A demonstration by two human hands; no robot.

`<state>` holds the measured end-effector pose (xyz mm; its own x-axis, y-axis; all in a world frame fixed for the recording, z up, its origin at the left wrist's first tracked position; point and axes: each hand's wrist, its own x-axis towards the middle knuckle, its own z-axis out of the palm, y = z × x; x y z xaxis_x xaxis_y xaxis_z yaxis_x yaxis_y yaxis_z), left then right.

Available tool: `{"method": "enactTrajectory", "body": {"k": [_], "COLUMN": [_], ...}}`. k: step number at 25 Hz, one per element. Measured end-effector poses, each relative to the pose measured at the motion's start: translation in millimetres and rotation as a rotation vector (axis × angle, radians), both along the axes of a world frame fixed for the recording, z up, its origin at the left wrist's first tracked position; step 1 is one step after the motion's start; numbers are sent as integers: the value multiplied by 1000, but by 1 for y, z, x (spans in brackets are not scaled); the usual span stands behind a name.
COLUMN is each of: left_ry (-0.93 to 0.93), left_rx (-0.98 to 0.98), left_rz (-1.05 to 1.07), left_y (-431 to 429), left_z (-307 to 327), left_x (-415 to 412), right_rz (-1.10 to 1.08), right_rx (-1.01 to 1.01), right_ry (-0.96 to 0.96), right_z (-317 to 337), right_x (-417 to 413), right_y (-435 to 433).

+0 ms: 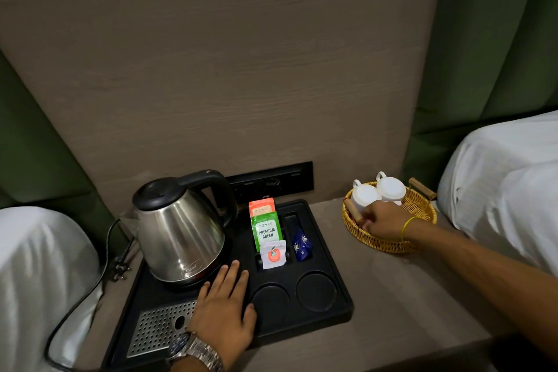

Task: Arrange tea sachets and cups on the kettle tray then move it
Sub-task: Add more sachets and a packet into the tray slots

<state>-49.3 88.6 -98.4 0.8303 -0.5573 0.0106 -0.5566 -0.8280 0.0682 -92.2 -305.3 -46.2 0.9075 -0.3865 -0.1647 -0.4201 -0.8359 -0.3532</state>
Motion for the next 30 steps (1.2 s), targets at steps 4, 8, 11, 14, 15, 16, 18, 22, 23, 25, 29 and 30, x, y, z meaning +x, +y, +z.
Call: {"method": "enactTrajectory", "body": {"k": [4,8,11,14,15,16,18,22,23,25,29,30], "left_ry": [-4,-4,-17,-11,-11,-11,-10,-12,-16,-12,-3,4], "left_rx": [12,13,21,10,5,0,-20,-40,-44,-45,-14,-8], "left_rz": [1,2,2,10,8,9,8,4,6,9,12,9], "left_y": [-1,-2,-1,0,-1,-1,-1,-1,0,-2,-1,-1], "left_z": [2,1,-2,-3,-4,-4,-4,-2,-2,-1,-2,-2], "left_x": [-2,-1,0,1,1,1,0,-2,-3,-4,-3,-3], "right_rz": [-73,-155,-210,-237,-251,-266,-283,-295,-296,-291,-127,-87], "right_rx": [26,60,57,16,-14,-36,-42,-90,-115,-119,39,98], "right_ry": [-52,-137,-220,-297,-329,-352,-352,-351,-382,-463,-593,-556], "right_z": [-3,-3,4,15,19,22,26,31,34,42,45,40], "right_x": [1,-1,-11,-26,-31,-36,-45,-53,-53,-52,-24,-11], "right_y": [0,-3,-7,-14,-16,-18,-21,-15,-11,3,68,86]}}
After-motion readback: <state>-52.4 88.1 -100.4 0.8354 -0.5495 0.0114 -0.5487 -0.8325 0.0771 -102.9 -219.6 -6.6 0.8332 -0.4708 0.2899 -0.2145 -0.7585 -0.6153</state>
